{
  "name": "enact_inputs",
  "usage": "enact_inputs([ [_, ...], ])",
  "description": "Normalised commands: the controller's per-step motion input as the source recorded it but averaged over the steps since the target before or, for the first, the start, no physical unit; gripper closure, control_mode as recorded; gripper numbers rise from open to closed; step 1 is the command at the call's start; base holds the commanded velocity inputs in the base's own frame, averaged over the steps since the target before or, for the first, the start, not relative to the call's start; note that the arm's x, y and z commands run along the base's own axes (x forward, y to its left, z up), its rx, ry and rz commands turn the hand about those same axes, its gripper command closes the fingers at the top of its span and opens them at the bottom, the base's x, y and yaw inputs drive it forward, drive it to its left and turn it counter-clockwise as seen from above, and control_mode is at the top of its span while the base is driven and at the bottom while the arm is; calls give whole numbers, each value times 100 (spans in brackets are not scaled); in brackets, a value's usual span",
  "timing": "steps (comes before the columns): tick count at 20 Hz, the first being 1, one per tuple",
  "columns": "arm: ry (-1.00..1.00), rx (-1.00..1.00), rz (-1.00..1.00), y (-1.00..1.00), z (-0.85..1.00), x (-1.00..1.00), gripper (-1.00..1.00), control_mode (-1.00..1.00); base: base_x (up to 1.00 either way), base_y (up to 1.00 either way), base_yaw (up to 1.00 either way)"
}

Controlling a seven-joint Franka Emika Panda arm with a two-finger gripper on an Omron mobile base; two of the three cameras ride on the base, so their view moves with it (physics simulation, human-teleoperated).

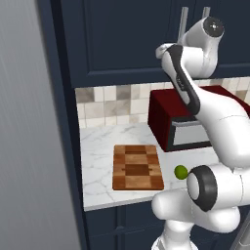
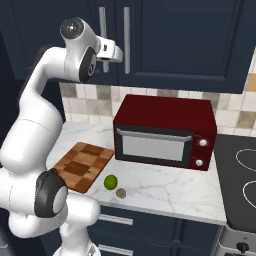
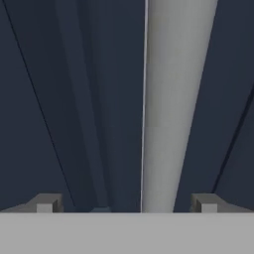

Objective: Open the cabinet. Place the bowl and condiment on the counter. Then place the lime and garlic on the cutting board.

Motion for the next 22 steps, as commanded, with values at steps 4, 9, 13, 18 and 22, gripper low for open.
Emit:
enact_inputs([
  [4,0,1,0,-4,0,27,-100,-100,0,0,0],
  [9,-1,1,0,-6,0,29,-100,-100,0,0,0],
  [13,0,1,0,-3,0,27,-100,-100,0,0,0],
  [18,-1,2,2,0,0,24,100,-100,0,0,0],
  [22,-2,9,10,0,0,28,100,-100,0,0,0],
])
